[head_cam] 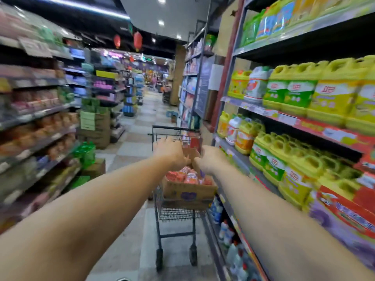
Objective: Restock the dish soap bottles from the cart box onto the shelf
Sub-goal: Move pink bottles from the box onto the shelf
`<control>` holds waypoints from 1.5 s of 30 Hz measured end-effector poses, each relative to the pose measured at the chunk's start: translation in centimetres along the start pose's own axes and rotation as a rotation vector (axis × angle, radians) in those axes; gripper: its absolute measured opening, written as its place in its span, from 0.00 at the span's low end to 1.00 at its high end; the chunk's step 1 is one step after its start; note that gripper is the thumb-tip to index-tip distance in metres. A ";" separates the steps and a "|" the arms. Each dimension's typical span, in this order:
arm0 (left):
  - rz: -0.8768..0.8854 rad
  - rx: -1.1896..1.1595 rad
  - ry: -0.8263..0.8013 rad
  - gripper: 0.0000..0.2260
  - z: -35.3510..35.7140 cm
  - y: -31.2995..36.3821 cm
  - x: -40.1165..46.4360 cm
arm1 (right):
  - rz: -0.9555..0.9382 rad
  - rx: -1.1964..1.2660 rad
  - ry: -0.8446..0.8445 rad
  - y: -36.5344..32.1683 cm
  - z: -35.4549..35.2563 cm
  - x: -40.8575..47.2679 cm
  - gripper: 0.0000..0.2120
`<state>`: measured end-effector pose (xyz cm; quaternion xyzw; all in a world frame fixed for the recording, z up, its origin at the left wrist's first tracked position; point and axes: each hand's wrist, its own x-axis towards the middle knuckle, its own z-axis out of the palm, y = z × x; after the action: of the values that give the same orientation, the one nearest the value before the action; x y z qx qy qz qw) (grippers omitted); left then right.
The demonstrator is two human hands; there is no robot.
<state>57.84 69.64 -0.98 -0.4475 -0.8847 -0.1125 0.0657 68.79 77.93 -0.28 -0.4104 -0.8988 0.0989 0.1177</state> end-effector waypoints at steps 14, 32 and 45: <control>-0.140 -0.109 -0.142 0.40 11.9 -3.6 22.3 | 0.005 -0.001 -0.158 8.2 7.7 26.5 0.29; -0.177 -0.365 -0.574 0.39 37.5 -10.5 46.3 | 0.320 0.112 -0.474 11.9 28.8 47.4 0.29; -0.135 -0.192 -0.628 0.38 43.8 -13.4 58.2 | 0.411 0.279 -0.579 10.7 38.2 55.7 0.30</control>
<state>11.95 118.41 -32.51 -0.4049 -0.8747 -0.0560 -0.2603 29.86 124.05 -32.36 -0.5171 -0.7719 0.3536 -0.1086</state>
